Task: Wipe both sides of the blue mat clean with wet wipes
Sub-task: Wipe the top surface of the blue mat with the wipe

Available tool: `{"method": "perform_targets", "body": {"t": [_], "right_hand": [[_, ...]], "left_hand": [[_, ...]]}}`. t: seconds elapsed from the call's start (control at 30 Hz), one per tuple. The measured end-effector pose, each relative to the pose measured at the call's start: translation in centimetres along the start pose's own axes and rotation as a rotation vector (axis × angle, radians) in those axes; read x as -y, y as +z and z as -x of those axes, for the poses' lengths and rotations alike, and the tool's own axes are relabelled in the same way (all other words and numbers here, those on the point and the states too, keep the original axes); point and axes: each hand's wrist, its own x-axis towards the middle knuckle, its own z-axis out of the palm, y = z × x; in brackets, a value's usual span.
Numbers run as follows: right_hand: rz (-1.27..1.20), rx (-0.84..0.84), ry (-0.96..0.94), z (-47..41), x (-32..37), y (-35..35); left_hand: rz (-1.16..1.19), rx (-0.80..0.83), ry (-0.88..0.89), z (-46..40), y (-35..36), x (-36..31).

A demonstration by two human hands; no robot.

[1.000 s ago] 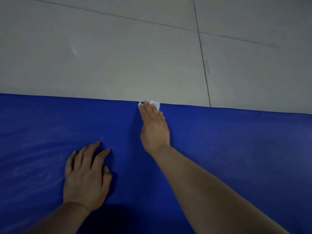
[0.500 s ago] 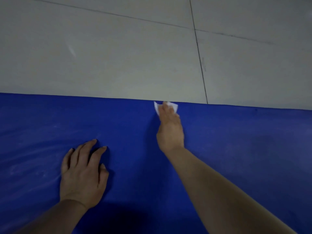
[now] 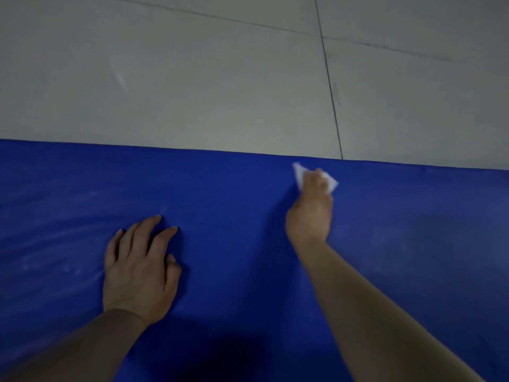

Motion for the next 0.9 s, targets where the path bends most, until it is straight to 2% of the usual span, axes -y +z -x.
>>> {"method": "perform_targets", "body": {"t": [0.03,0.1,0.23,0.3,0.37,0.5,0.57,0.67,0.77,0.83,0.9], "right_hand": [[-0.032,-0.008,0.080,-0.2,-0.6,-0.1],[0.004,-0.007,0.060,0.9,0.3,0.2],[-0.047,0.093,-0.293,6.9,4.2,1.9],[-0.078,0.165,-0.373,8.2,4.1,2.0],[-0.034,0.105,-0.283,6.9,1.7,1.3],[-0.059,0.016,0.034,4.6,-3.1,0.3],[-0.039,-0.055,0.041,5.7,-2.3,1.0],[-0.006,-0.084,-0.211,9.7,1.6,2.9],[-0.084,0.017,-0.468,12.4,2.8,3.8],[-0.094,0.005,-0.416,11.3,0.8,2.8],[-0.095,-0.034,-0.169,9.1,-2.6,1.3]], "left_hand": [[0.001,-0.003,0.002,0.0,0.0,0.1],[0.011,-0.011,0.010,0.1,0.1,0.1],[0.013,-0.028,0.012,0.2,0.1,0.1],[0.014,-0.031,0.013,0.1,0.1,0.1],[0.013,-0.031,0.012,0.1,0.1,0.1],[0.008,-0.037,0.017,0.1,0.2,0.1],[0.011,-0.043,0.020,0.2,0.2,0.2],[0.018,-0.052,0.013,0.2,0.2,0.1],[0.022,-0.051,0.016,0.2,0.2,0.1],[0.023,-0.055,0.022,0.2,0.2,0.2],[0.022,-0.058,0.019,0.2,0.3,0.2]]}}
